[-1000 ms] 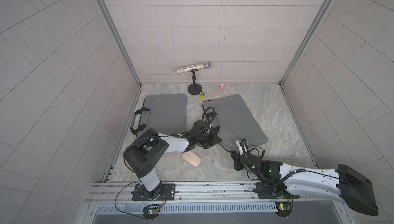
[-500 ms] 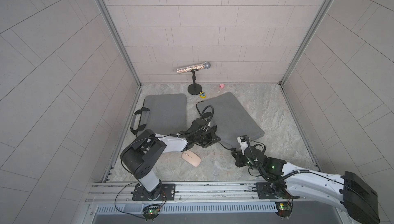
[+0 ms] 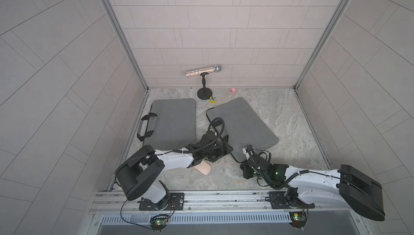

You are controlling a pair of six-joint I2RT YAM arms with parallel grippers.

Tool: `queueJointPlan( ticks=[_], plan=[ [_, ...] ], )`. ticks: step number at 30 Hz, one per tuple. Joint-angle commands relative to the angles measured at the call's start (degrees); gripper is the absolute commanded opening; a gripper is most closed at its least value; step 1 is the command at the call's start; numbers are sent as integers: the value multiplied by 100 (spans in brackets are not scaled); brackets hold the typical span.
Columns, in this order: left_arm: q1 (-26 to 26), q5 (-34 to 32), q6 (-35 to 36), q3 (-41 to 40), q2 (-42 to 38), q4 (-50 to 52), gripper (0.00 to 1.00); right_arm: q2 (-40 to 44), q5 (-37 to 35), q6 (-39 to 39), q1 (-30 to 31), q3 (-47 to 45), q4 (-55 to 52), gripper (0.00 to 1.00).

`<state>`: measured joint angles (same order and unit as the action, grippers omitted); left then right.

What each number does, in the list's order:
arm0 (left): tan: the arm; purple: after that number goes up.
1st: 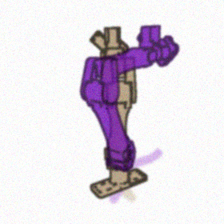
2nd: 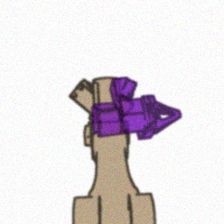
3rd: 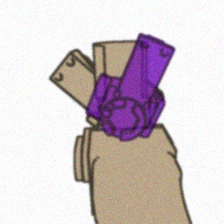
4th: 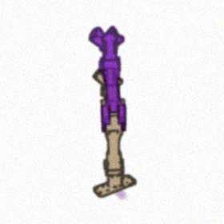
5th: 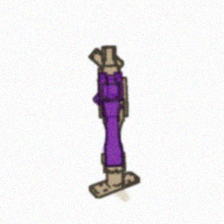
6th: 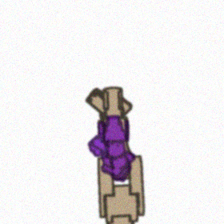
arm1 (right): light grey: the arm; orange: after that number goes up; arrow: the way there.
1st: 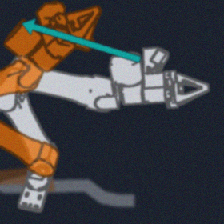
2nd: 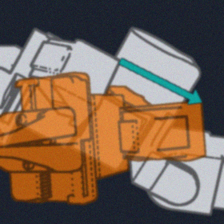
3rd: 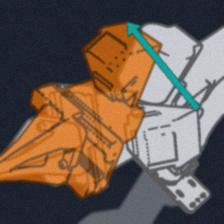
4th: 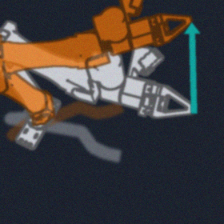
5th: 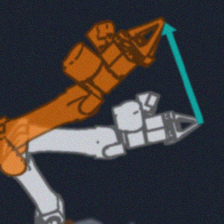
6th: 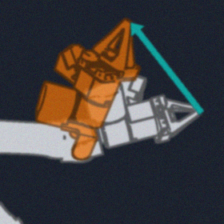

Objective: Put the mouse into the laptop bag
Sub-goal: Zip the zipper on the zippered laptop bag.

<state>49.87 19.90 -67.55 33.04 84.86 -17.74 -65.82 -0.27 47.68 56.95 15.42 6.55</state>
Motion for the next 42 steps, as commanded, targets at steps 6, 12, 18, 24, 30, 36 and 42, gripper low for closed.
queueJointPlan(
  ticks=[6, 12, 18, 24, 30, 36, 42],
  plan=[
    [451, -385, -268, 37, 396, -382, 83, 15, -103, 113, 232, 107, 528, 0],
    [542, -124, -504, 267, 1331, -1143, 41, 442, -179, 119, 353, -50, 478, 0],
    [516, -169, -540, 262, 1328, -1164, 5, 320, -538, 286, 392, -247, 202, 0],
    [425, -537, -373, 84, 811, -620, 0, 689, -1201, 452, -101, -327, -833, 0],
    [366, -479, -347, 25, 732, -637, 0, 1339, -887, 285, -933, -537, -1136, 0],
    [341, -429, -351, 6, 751, -656, 0, 2565, -1065, 292, -1031, -470, -1971, 95],
    [340, -509, -299, -25, 558, -500, 0, 3598, -810, 290, -1793, -402, -2632, 100]
  ],
)
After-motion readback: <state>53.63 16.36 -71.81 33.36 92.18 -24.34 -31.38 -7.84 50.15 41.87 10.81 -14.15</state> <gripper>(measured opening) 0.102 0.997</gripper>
